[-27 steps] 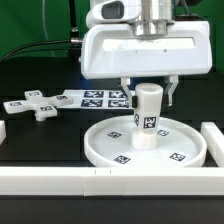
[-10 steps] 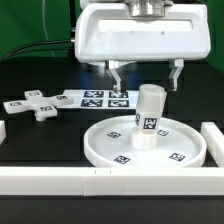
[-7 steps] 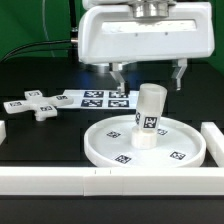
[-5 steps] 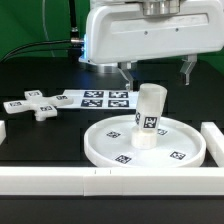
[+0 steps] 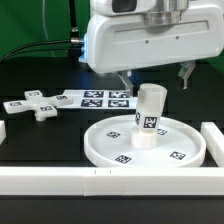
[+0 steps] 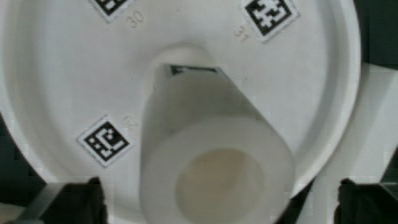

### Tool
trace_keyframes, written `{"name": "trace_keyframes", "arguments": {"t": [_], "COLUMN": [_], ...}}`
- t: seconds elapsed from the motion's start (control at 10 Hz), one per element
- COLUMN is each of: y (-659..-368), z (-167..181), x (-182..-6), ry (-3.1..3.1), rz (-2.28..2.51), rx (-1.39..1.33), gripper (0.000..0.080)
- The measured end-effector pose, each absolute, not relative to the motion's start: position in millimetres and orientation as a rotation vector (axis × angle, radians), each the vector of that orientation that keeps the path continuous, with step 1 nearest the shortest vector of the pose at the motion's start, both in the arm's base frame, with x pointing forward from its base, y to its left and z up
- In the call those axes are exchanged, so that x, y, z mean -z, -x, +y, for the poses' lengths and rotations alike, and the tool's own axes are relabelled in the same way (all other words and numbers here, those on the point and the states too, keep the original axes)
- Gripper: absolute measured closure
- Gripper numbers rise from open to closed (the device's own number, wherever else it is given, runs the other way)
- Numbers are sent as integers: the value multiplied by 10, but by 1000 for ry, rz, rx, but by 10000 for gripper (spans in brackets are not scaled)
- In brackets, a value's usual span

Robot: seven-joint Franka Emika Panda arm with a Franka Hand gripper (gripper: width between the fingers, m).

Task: Assemble round table

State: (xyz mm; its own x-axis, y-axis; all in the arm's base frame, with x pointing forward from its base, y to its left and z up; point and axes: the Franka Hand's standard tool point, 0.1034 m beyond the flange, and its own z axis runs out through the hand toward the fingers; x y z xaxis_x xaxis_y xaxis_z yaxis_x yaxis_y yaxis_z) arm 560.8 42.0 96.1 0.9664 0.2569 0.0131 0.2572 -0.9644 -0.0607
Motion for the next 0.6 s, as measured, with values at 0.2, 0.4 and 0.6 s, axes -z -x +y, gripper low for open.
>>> {"name": "trace_keyframes", "arguments": {"t": [0.2,0.4,0.6], "y": [-5572,-5533,-5539], "z": [401,393,388], "x": [-893,-851,-856], "ry": [3059,3060,3060], "rz": [-408,-411,-414], "rx": [50,57,59], "gripper": [151,151,242]}}
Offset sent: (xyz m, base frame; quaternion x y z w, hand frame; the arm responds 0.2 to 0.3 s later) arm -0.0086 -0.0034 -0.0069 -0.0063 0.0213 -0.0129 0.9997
